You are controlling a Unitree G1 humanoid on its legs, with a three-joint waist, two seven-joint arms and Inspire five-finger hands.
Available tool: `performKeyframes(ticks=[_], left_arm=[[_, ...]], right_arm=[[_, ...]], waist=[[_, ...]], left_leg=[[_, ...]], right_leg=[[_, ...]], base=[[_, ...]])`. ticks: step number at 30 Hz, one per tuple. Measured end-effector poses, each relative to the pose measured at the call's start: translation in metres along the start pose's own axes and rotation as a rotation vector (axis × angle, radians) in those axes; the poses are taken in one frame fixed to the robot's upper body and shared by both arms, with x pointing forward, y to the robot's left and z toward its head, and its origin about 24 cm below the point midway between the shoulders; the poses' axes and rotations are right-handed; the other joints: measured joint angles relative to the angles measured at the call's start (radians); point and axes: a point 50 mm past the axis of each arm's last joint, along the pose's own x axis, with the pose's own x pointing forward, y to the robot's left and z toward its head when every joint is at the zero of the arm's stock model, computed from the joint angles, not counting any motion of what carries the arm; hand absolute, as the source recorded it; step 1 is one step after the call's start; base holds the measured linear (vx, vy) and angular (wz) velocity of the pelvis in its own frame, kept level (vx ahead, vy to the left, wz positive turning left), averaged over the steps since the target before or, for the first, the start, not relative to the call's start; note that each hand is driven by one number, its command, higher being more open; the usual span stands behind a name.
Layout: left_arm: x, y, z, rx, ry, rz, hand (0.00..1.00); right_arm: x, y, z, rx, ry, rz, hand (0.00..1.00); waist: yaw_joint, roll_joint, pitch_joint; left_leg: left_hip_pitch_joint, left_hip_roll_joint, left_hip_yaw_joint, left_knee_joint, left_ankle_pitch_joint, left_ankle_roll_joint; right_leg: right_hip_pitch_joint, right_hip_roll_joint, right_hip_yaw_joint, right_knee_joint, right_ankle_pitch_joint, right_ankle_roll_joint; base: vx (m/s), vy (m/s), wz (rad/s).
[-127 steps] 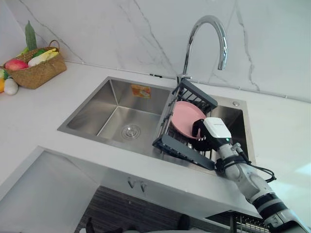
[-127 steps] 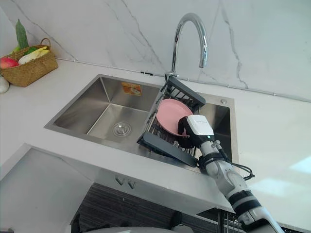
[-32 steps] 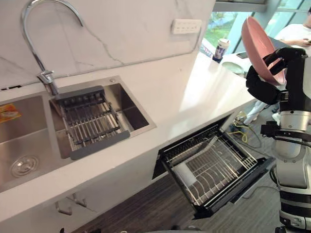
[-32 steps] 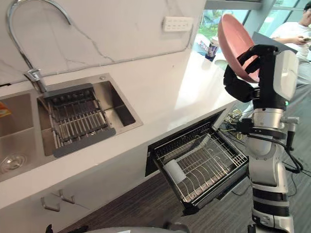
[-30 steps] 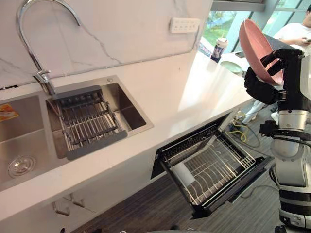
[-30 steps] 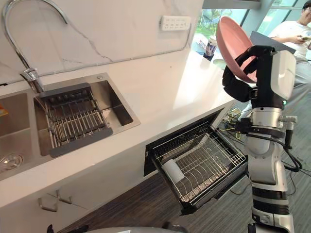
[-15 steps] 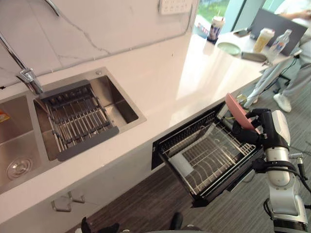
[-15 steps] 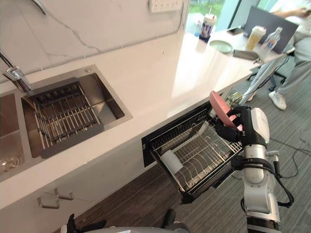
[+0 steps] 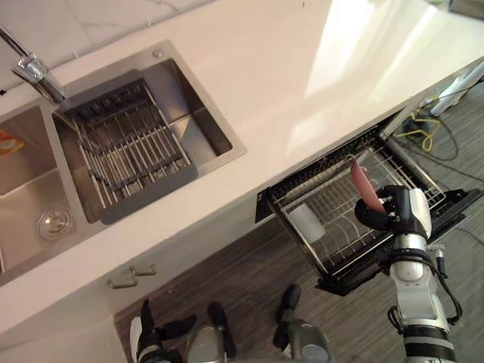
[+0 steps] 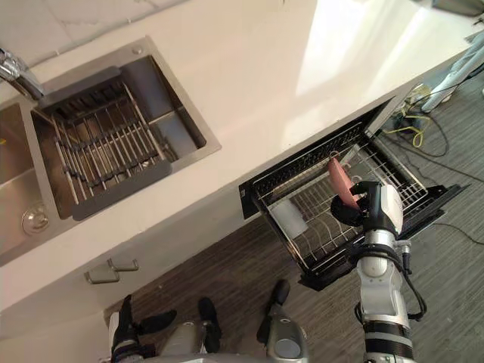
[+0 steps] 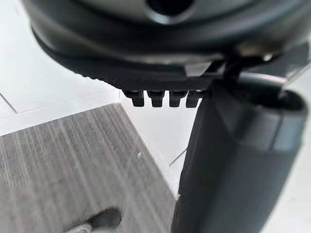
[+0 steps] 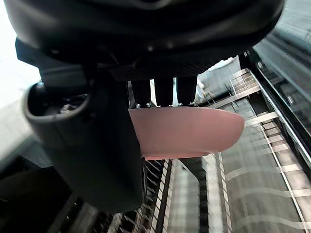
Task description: Walk over to the sink, pick up the cup, carry it to the dishwasher, place the cup inside the dishwasher, then close the dishwasher door
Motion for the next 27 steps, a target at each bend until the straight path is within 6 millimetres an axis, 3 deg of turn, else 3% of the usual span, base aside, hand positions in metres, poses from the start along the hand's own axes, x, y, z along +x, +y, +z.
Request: performKeyframes(ticks=[5, 8, 10, 14, 15, 19, 27], left_arm=[[0.001, -0.008, 0.008, -0.008, -0.028, -0.035, 1.0], [0.002, -0.008, 0.009, -0.012, -0.029, -0.039, 1.0], [0.003, -0.012, 0.016, -0.012, -0.058, -0.062, 1.0], [0.003, -0.018, 0.024, -0.022, -0.091, -0.088, 1.0], [0.003, -0.018, 0.022, -0.036, -0.08, -0.085, 1.0], [0.003, -0.017, 0.021, -0.05, -0.072, -0.083, 1.0], [0.003, -0.019, 0.022, -0.04, -0.074, -0.11, 1.0]], right_arm=[[0.017, 0.013, -0.007, -0.037, 0.057, 0.046, 0.0], [0.031, 0.012, 0.006, -0.062, 0.001, 0.029, 0.0], [0.052, -0.004, 0.021, -0.09, -0.038, -0.033, 0.0], [0.071, -0.029, 0.028, -0.126, -0.022, -0.124, 0.0], [0.072, -0.031, 0.028, -0.12, -0.012, -0.136, 1.0], [0.072, -0.033, 0.022, -0.112, 0.025, -0.158, 1.0], [0.055, -0.024, -0.012, -0.035, 0.135, -0.053, 1.0]], waist=[[0.008, 0.042, 0.058], [0.008, 0.052, 0.081], [0.009, 0.06, 0.102], [0.02, 0.079, 0.118], [0.024, 0.079, 0.119], [0.026, 0.079, 0.119], [0.015, 0.074, 0.109]], left_leg=[[-0.036, -0.028, -0.039, -0.001, 0.007, 0.011], [-0.056, -0.045, -0.068, -0.002, 0.012, 0.018], [-0.061, -0.062, -0.077, -0.002, 0.017, 0.025], [-0.082, -0.07, -0.099, -0.002, 0.022, 0.032], [-0.082, -0.07, -0.099, -0.002, 0.023, 0.033], [-0.083, -0.073, -0.103, -0.005, 0.023, 0.034], [-0.018, -0.077, -0.142, -0.025, 0.025, 0.035]], right_leg=[[-0.024, -0.026, -0.016, 0.001, 0.014, 0.01], [-0.043, -0.041, -0.016, 0.001, 0.024, 0.013], [-0.046, -0.053, -0.018, 0.001, 0.033, 0.016], [-0.059, -0.065, -0.031, 0.001, 0.042, 0.016], [-0.059, -0.065, -0.031, 0.001, 0.043, 0.016], [-0.058, -0.066, -0.034, 0.001, 0.043, 0.016], [0.016, -0.069, -0.053, 0.001, 0.038, 0.023]], base=[[-0.02, 0.085, 0.13], [-0.01, 0.074, 0.05], [-0.03, 0.075, 0.08], [-0.03, 0.057, 0.13], [0.0, 0.035, 0.02], [0.01, 0.024, 0.02], [0.03, 0.024, 0.08]])
